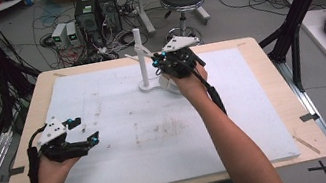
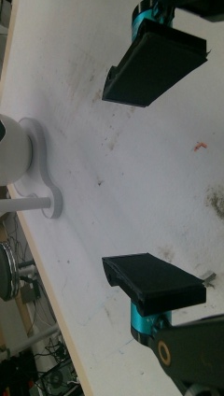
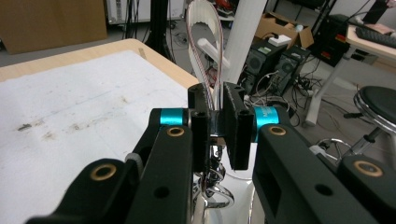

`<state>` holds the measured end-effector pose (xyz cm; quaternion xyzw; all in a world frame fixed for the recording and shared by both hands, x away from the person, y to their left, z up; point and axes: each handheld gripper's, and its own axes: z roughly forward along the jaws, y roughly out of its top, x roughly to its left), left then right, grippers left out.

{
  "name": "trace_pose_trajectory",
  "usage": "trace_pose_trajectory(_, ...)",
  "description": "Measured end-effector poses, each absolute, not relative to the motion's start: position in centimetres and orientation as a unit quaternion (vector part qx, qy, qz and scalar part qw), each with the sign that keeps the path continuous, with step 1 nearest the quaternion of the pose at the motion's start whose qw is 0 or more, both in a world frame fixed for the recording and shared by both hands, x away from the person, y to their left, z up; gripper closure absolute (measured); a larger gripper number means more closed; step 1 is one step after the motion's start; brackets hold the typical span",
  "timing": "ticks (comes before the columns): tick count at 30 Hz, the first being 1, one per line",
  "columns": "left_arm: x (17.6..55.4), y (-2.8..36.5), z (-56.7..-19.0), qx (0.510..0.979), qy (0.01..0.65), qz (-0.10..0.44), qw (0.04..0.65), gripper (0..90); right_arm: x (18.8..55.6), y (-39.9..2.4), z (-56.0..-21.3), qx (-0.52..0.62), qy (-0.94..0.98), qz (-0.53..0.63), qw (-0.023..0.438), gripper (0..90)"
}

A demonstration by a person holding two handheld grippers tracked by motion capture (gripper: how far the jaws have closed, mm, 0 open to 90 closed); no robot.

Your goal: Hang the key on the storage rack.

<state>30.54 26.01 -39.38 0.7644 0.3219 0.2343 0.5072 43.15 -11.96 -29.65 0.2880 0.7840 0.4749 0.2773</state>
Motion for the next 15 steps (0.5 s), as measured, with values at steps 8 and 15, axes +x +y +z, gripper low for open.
trace_pose_trajectory(8, 30.5, 25.9, -39.5, 0.768, 0.319, 0.231, 0.505, 17.5, 43.9, -11.2, -30.5, 0.293, 0.789, 0.461, 0.280, 82.9)
trace_pose_trajectory(15, 30.6, 26.1, -39.5, 0.768, 0.320, 0.230, 0.504, 17.4, 44.9, -10.9, -31.5, 0.305, 0.792, 0.449, 0.280, 82.8)
